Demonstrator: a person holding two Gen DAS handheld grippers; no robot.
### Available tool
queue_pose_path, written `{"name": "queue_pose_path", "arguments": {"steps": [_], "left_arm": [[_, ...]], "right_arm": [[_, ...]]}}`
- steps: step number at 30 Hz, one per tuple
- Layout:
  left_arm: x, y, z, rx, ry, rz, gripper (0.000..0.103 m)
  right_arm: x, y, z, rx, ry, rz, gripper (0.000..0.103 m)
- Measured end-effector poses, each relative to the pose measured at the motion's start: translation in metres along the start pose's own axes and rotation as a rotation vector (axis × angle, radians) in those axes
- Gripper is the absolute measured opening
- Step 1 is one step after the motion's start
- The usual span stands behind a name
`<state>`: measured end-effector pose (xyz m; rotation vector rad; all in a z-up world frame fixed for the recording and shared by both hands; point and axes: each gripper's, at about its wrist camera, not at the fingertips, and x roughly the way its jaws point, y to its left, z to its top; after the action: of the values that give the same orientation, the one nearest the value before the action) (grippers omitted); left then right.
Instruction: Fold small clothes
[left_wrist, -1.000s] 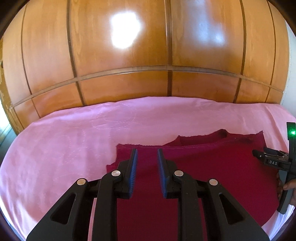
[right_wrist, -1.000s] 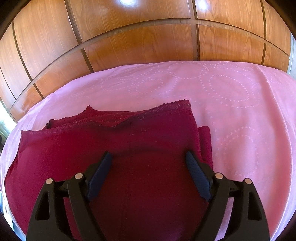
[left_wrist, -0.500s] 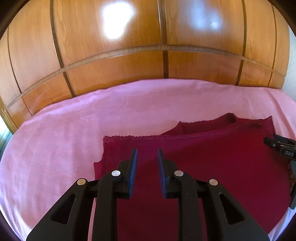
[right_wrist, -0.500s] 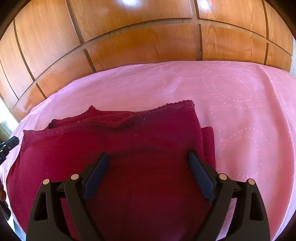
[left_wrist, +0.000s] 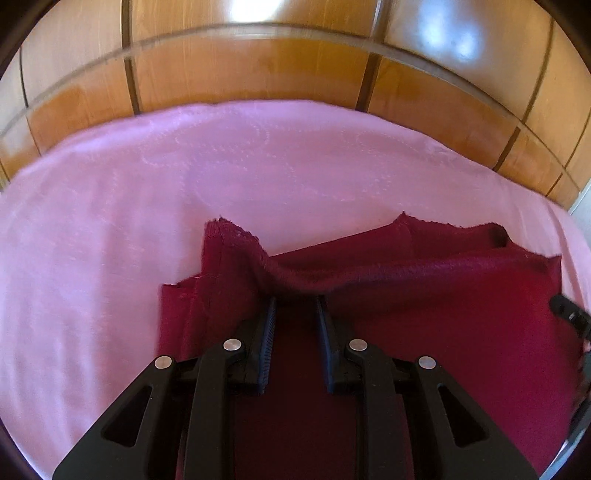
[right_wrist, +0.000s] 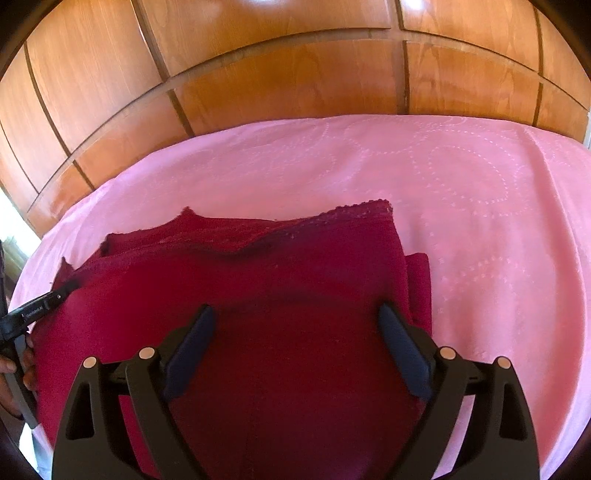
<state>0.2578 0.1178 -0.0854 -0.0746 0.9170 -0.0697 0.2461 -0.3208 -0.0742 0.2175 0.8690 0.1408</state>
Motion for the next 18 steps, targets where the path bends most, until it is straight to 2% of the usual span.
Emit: {"name": "queue_pose_path", "arguments": {"steps": [1,2,3,6,9,11,14,18], "left_arm": [[-0.010,0.001,-0.002,0.002,-0.019,0.012,0.025],[-0.016,0.002,-0.003,-0.001,-0.032,0.011,0.033],[-0.030,0.005,-0.007,-0.017,-0.057,0.002,0.035],[-0.057,0.012,-0.019,-0.054,-0.093,-0.030,0.035],[-0.075,0.011,-0.037,-0.057,-0.105,-0.050,0.035],[-0.085,0.006,-0.052,-0.057,-0.102,-0.066,0.035],[-0.094,-0.002,-0.075,-0.044,-0.085,-0.075,0.035],[-0.099,-0.008,-0.097,-0.046,-0.058,-0.090,0.035]], "right_arm": [[-0.008,-0.001,0.001,0.015,-0.008,0.025,0.090],[-0.018,-0.004,0.002,0.036,-0.026,0.049,0.090],[-0.032,-0.010,0.001,0.065,-0.057,0.073,0.090],[-0.056,-0.027,-0.010,0.135,-0.083,0.113,0.090],[-0.062,-0.043,-0.030,0.186,-0.066,0.100,0.089],[-0.060,-0.052,-0.045,0.227,-0.044,0.095,0.084],[-0.054,-0.061,-0.067,0.287,0.002,0.152,0.075],[-0.056,-0.065,-0.081,0.325,-0.005,0.203,0.073]]}}
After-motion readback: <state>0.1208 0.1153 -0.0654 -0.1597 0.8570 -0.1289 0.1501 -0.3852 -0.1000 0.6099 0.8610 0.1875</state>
